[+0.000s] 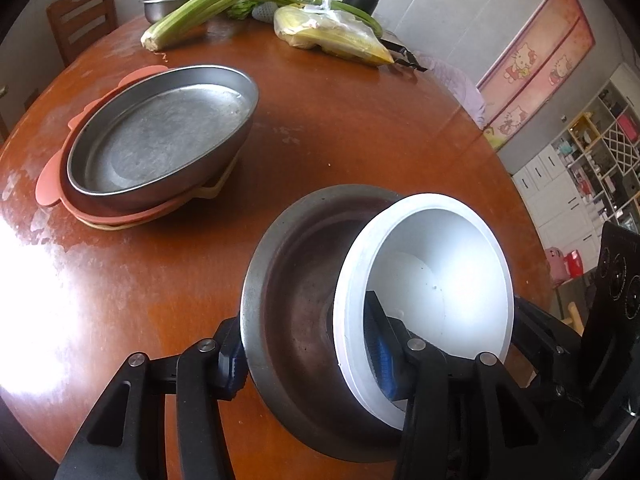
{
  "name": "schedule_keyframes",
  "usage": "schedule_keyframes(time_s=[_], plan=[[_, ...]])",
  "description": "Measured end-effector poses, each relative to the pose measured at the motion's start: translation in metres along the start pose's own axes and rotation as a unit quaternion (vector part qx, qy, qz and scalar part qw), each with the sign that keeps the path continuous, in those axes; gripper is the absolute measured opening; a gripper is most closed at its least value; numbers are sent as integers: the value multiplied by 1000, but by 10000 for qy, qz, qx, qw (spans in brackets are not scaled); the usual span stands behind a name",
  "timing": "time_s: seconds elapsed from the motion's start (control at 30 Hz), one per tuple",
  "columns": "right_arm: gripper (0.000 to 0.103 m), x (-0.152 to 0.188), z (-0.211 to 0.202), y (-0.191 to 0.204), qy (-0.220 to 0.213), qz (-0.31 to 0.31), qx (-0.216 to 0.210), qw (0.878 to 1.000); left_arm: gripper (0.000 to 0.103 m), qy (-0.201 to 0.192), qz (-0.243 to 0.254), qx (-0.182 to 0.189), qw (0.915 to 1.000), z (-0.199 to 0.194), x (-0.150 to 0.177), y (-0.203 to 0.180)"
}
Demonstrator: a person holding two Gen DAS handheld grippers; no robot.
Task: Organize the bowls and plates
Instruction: 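Grasp the rim of the steel bowl holding the nested bowls with the left gripper, then lift the steel bowl stack with the left gripper and carry it toward the steel pan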
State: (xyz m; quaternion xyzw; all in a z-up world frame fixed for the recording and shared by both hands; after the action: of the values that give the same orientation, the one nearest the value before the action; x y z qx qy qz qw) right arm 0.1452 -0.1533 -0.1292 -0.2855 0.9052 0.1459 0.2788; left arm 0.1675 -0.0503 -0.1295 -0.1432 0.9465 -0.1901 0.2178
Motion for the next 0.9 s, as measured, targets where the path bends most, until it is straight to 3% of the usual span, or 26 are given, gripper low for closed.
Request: schedule_keyframes(time_s=[0.9], plan=[[68,-1,-15,2,-89,-3,-61,9999,50,-91,44,20,9999,-15,1,-6]])
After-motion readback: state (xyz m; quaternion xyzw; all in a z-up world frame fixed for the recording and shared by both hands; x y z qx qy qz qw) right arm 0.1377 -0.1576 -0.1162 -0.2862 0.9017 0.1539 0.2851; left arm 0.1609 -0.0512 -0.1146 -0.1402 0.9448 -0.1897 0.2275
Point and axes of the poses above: each gripper's, at about its wrist camera, not at the fingertips, and z roughly the way its jaws point, y to its left, x to its underside, the point moved 9 cm from there along z, roughly the way its jaws point, and after that the axes turned 12 degrees about -z, right-handed, at the moved point
